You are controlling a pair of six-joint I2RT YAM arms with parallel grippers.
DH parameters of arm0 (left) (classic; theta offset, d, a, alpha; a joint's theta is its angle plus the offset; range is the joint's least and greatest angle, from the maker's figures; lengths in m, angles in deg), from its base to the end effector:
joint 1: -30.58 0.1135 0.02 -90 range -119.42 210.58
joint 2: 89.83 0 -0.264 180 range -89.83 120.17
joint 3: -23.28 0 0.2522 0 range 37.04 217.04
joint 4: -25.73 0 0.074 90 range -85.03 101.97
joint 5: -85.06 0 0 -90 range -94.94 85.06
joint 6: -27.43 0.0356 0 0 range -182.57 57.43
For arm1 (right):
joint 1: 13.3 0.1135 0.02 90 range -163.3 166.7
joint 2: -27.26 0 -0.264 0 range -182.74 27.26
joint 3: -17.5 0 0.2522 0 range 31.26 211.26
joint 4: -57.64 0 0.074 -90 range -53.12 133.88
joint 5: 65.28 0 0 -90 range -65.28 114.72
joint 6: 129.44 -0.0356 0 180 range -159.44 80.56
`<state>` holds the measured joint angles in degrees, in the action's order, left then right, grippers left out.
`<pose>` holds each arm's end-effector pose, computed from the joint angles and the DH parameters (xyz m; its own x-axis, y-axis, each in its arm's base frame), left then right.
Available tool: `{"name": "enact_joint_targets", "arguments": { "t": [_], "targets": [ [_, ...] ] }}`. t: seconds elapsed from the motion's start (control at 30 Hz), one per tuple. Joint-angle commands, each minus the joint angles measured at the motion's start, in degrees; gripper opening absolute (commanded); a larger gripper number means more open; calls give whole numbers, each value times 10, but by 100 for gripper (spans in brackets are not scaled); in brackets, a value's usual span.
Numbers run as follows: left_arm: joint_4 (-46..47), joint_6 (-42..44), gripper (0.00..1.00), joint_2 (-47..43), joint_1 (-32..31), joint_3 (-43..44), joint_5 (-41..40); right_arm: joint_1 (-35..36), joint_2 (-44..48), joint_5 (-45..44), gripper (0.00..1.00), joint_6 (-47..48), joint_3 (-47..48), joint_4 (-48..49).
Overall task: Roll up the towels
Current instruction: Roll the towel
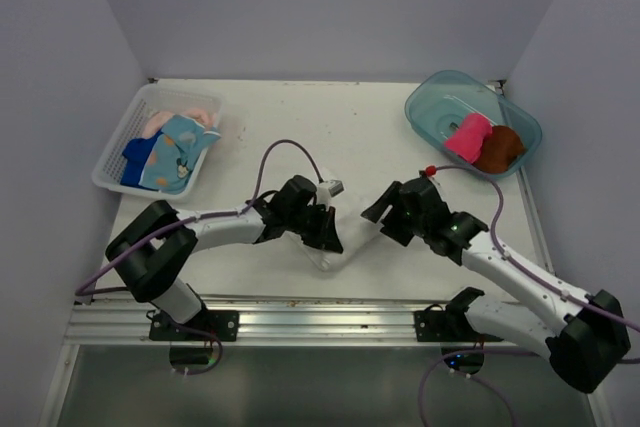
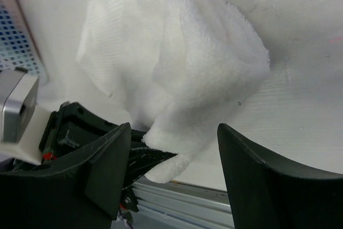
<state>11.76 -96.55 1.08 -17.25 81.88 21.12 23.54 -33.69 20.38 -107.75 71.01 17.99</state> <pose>0.1969 -0.2407 0.1661 -0.8884 0.2329 -0.3957 0.4500 0.6129 -0.6496 0.1748 0.1276 0.2314 -0.7339 0.6079 -0.3031 0.3389 0.7144 0.6122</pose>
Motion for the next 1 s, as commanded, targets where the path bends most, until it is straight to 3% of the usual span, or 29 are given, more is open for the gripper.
{"name": "enact_joint_targets", "arguments": {
  "t": [0.0,0.27,0.97],
  "targets": [
    [72,-58,0,8,24,-20,100,-2,72,-47,70,19,-61,44],
    [107,-111,0,21,72,-40,162,-2,104,-45,70,13,-115,81],
    [203,-192,0,57,126,-88,253,-1,-44,6,75,-23,-184,382]
  ]
}}
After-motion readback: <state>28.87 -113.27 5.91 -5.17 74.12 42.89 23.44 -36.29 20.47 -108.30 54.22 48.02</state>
